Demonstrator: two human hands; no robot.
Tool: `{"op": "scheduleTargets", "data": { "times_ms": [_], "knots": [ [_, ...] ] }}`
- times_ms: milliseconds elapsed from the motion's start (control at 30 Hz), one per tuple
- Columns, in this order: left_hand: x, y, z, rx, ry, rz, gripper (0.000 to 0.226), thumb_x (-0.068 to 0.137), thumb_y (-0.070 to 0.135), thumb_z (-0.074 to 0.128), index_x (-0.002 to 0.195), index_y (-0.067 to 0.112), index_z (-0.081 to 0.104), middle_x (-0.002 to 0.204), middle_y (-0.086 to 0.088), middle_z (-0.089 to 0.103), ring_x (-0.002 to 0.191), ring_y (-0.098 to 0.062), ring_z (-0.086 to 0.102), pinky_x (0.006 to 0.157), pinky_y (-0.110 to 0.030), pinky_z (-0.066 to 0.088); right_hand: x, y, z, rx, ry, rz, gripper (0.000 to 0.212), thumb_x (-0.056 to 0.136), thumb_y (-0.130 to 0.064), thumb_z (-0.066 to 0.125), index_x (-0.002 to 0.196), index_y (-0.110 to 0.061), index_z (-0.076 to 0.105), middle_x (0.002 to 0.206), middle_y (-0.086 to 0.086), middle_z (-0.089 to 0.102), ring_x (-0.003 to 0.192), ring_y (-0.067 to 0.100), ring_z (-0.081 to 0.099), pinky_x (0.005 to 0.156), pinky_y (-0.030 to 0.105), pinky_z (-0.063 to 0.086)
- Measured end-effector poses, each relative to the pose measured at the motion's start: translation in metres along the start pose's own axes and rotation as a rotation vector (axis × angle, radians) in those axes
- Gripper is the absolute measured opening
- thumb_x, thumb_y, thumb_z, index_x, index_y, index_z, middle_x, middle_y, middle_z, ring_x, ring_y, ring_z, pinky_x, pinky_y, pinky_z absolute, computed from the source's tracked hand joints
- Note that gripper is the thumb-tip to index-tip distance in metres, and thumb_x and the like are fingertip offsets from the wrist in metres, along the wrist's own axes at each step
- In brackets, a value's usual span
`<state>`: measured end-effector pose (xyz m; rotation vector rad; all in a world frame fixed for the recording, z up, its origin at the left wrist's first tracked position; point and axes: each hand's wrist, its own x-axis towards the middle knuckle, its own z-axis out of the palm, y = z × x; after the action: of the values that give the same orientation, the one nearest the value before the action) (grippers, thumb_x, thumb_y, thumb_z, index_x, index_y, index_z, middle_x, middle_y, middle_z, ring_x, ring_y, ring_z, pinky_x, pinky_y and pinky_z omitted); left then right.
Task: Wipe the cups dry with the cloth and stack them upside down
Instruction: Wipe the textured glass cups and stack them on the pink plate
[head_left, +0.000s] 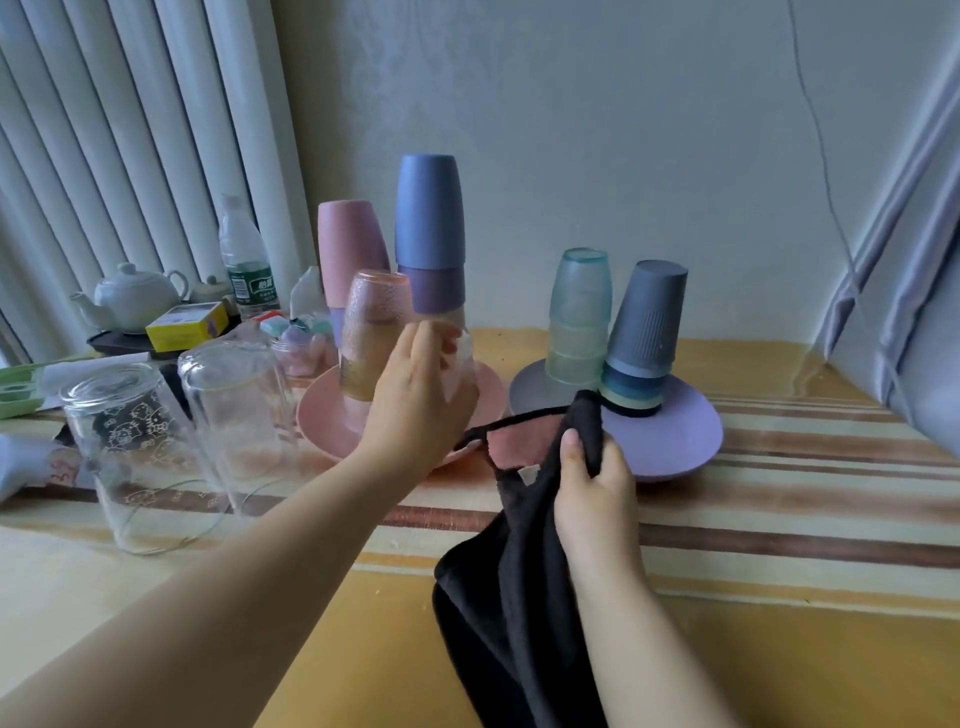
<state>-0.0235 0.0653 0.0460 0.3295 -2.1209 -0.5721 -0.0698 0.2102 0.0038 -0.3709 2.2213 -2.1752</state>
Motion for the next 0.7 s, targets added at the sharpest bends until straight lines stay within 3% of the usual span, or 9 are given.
{"op": "scheduleTargets", "data": {
  "times_ms": [67, 167, 300, 467, 567, 700],
  "knots": [
    [0.000, 0.007, 0.018, -0.044, -0.102, 0.021, 0.024, 0.084, 0.003, 0.062, 0.108, 0.001, 0.056, 0.100, -0.001, 0.052, 0.083, -0.018, 0.053, 0.080, -0.031, 0.046, 0.010, 0.003, -0.011, 0.019, 0.174, -0.018, 0.024, 0.096, -0.024, 0.047, 0.116, -0.014, 0.056, 0.107, 0.001, 0.064, 0.103, 0.022, 0.056, 0.078, 0.023, 0.037],
    [0.015, 0.019, 0.050, -0.164, -0.224, -0.151, 0.032, 0.086, 0.012, 0.063, 0.116, 0.005, 0.053, 0.113, -0.003, 0.058, 0.094, -0.020, 0.060, 0.086, -0.032, 0.049, 0.017, 0.009, -0.020, 0.066, 0.357, 0.033, 0.034, 0.096, -0.021, 0.046, 0.130, -0.015, 0.048, 0.127, 0.004, 0.057, 0.115, 0.021, 0.052, 0.086, 0.021, 0.036],
    [0.051, 0.030, 0.091, -0.287, -0.260, -0.412, 0.068, 0.083, 0.026, 0.073, 0.139, 0.009, 0.039, 0.135, -0.007, 0.051, 0.121, -0.021, 0.052, 0.098, -0.030, 0.042, 0.020, 0.015, -0.019, 0.117, 0.406, 0.084, 0.034, 0.096, -0.022, 0.046, 0.130, -0.017, 0.047, 0.126, 0.002, 0.057, 0.113, 0.020, 0.053, 0.080, 0.017, 0.034],
    [0.089, 0.025, 0.129, -0.384, -0.329, -0.490, 0.094, 0.076, 0.034, 0.081, 0.148, 0.012, 0.025, 0.150, -0.007, 0.038, 0.134, -0.021, 0.041, 0.105, -0.031, 0.038, 0.025, 0.018, -0.019, 0.103, 0.414, 0.075, 0.034, 0.096, -0.020, 0.047, 0.129, -0.014, 0.048, 0.126, 0.003, 0.057, 0.114, 0.019, 0.053, 0.079, 0.013, 0.034],
    [0.102, 0.024, 0.142, -0.488, -0.327, -0.523, 0.096, 0.073, 0.031, 0.084, 0.147, 0.013, 0.026, 0.143, -0.005, 0.042, 0.127, -0.022, 0.048, 0.103, -0.035, 0.043, 0.028, 0.019, -0.018, 0.095, 0.408, 0.076, 0.033, 0.096, -0.020, 0.047, 0.128, -0.015, 0.049, 0.125, 0.002, 0.058, 0.113, 0.017, 0.053, 0.086, 0.017, 0.037],
    [0.108, 0.028, 0.151, -0.555, -0.328, -0.522, 0.080, 0.072, 0.021, 0.085, 0.135, 0.011, 0.037, 0.114, -0.001, 0.054, 0.107, -0.020, 0.058, 0.088, -0.031, 0.049, 0.029, 0.019, -0.016, 0.087, 0.386, 0.069, 0.033, 0.096, -0.019, 0.046, 0.129, -0.017, 0.050, 0.124, -0.001, 0.059, 0.112, 0.013, 0.053, 0.084, 0.012, 0.035]
  ]
}}
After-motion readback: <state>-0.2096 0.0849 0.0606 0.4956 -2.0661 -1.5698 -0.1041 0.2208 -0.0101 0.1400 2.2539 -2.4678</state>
